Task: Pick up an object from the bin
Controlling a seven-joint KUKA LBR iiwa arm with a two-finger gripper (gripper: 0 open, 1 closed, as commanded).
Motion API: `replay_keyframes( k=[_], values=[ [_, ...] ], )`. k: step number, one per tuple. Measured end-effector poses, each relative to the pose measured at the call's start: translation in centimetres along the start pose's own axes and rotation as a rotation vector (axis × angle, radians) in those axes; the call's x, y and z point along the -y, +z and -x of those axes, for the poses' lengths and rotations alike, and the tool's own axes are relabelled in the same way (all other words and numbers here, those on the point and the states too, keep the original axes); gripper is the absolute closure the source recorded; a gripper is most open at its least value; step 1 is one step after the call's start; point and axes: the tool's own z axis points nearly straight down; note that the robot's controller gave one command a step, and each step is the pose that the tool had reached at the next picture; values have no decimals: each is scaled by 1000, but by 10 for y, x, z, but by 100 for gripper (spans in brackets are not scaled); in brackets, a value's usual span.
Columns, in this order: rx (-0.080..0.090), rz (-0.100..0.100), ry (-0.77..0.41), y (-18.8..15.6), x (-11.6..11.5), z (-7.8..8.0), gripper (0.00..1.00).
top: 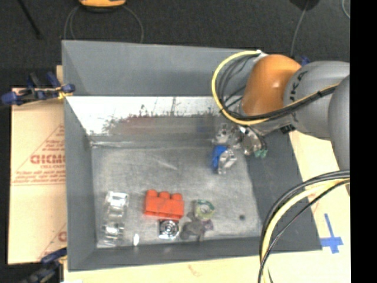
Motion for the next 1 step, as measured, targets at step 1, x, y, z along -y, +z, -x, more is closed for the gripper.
replay_keyframes(
  k=[1],
  values=[
    [-5,2,-182,-157,-22,5,100]
  ],
)
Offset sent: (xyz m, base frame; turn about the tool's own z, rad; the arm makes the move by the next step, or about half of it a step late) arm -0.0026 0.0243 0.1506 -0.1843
